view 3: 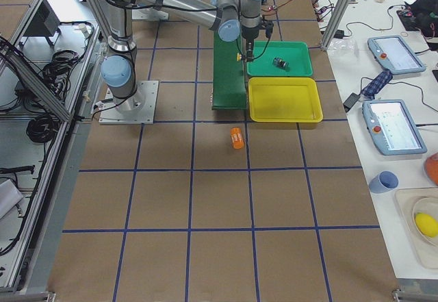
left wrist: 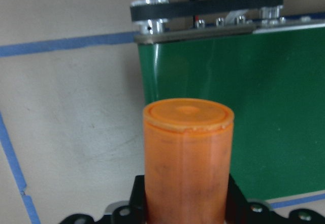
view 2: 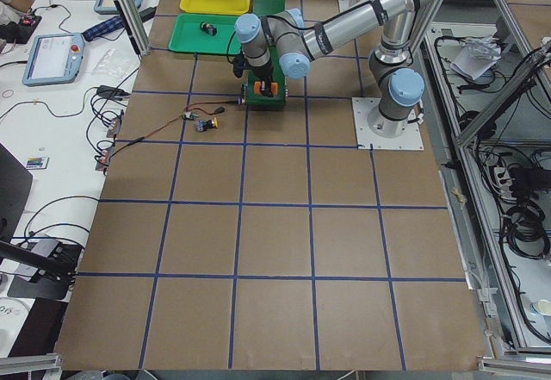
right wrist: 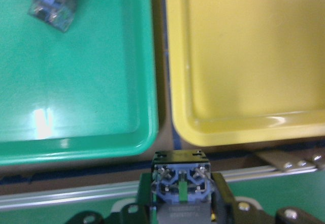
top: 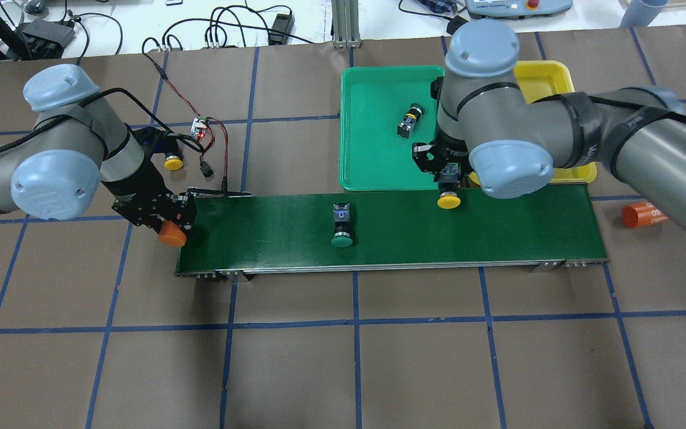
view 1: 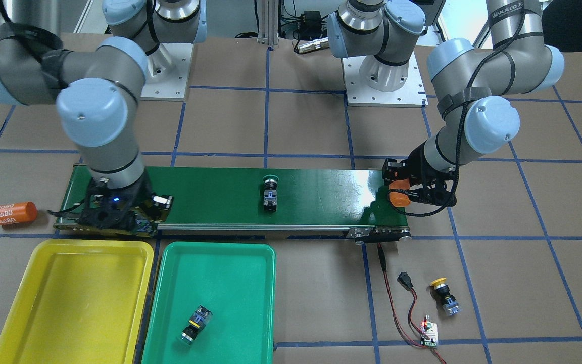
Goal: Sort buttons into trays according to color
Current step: 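Grasp the yellow-capped button on the belt with right while left carries cylinder, then drop the yellow button into the yellow tray with right while left sets cylinder on belt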
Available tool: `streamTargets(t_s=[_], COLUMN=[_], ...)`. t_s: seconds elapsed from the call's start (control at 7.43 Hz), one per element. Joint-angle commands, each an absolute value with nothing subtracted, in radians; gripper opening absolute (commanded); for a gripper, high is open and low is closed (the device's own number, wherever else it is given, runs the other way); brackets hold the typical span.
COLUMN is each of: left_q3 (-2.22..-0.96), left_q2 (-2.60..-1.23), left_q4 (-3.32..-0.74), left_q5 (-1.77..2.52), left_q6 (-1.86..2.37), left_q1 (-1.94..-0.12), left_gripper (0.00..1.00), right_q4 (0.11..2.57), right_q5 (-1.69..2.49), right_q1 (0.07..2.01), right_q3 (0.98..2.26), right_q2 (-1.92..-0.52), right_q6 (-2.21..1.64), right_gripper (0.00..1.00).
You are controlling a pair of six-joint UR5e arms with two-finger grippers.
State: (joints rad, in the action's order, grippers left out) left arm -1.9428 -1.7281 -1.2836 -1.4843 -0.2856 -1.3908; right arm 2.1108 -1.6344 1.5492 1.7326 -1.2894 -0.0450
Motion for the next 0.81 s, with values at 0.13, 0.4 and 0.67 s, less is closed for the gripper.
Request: streamTargets(t_s=[0.13,0.4,0.67], left_q3=[-1.954,-1.959,-1.97], left_q2=[-1.753,-1.752,-1.747], left_q4=[-1.194,-1.2,-1.2], left_q5=[-1.46,-1.436,-1.436], left_q6=[-0.203,-0.157,-0.109], left_q1=[-1.454,-1.463,-1.468], left_gripper=[0.0,0.71,1.0], right_q4=[2.245,2.289,2.286], right_q5=[-1.626,-1.621,-1.621], right_q1=[1.368,1.368,1.368], right_q3=[1.613,1.528,1.535], right_q2=[-1.122,-1.022,-1.012], right_q6=[0.235,0.238,0.235], right_gripper=[0.0,0.02,0.99])
